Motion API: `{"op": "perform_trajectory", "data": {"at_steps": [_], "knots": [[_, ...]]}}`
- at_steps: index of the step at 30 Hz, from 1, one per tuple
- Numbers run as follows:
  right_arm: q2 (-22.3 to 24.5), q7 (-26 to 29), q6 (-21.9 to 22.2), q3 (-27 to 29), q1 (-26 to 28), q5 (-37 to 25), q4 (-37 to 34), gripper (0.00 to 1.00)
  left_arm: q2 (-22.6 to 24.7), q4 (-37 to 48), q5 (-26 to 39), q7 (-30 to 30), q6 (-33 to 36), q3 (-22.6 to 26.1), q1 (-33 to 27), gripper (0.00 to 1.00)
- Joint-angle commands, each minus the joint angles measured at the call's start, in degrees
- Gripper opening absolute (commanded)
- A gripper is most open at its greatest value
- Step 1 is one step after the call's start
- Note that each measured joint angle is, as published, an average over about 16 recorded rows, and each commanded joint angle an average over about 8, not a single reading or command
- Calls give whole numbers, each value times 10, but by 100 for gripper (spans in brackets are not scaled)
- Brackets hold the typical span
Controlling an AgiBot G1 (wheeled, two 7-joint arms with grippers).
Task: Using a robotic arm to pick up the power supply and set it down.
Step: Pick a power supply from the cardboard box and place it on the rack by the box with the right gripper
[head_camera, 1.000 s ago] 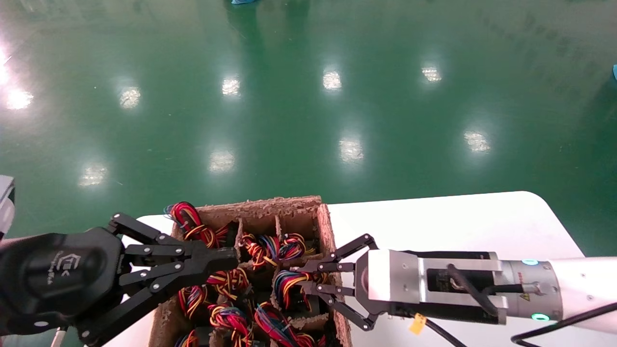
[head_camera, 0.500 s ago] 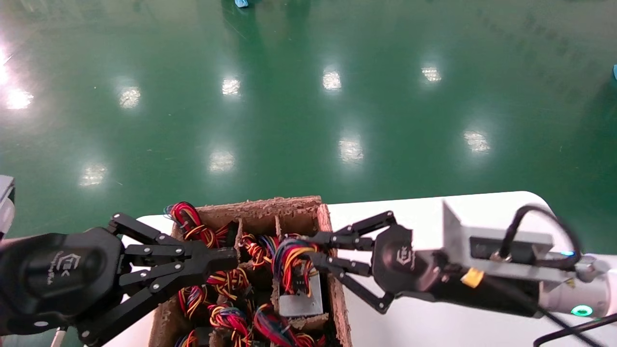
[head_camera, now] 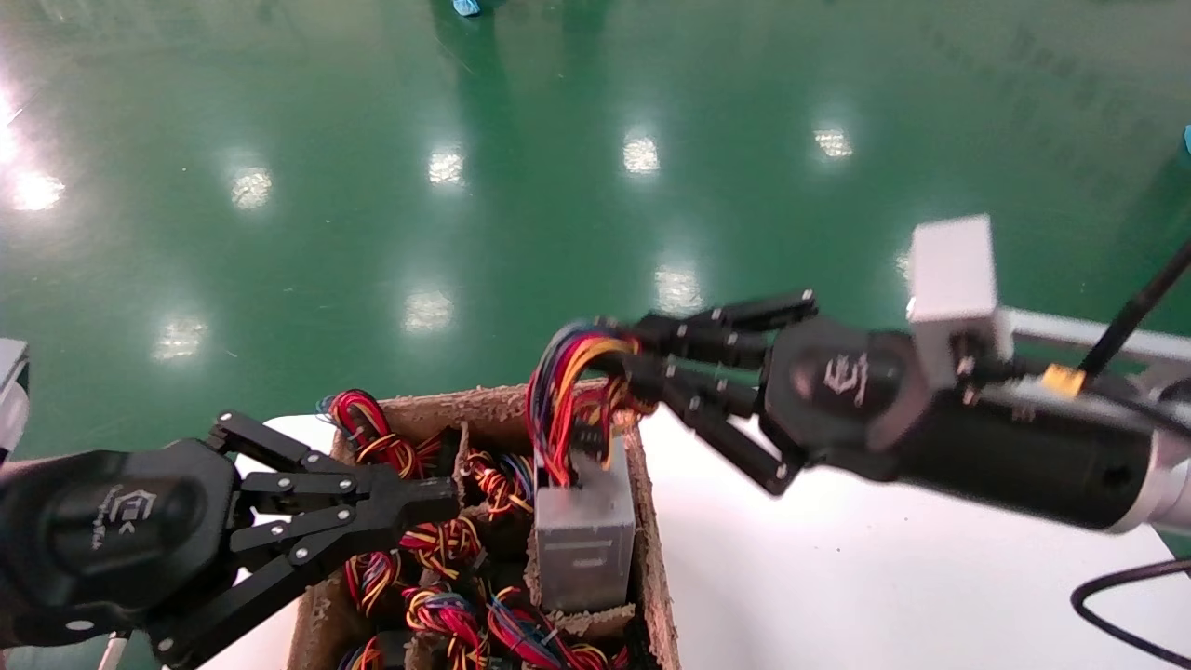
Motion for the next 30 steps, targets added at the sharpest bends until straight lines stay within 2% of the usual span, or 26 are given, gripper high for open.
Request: {"op": "perform_trajectory", "data": {"at_steps": [1,9,15,23,30], "knots": [[1,5,6,5,3,6,1,0,0,0,0,0,0,0,0,0],[-7,50,43,24,21,43,-15,0,0,0,0,0,0,0,0,0],[-10,78,100,35,34,47,-28,0,0,0,0,0,0,0,0,0],[-2,89,185,37,41,11,-42,0,0,0,0,0,0,0,0,0],[26,106,258,25,28,-44,-60,0,0,0,0,0,0,0,0,0]]}}
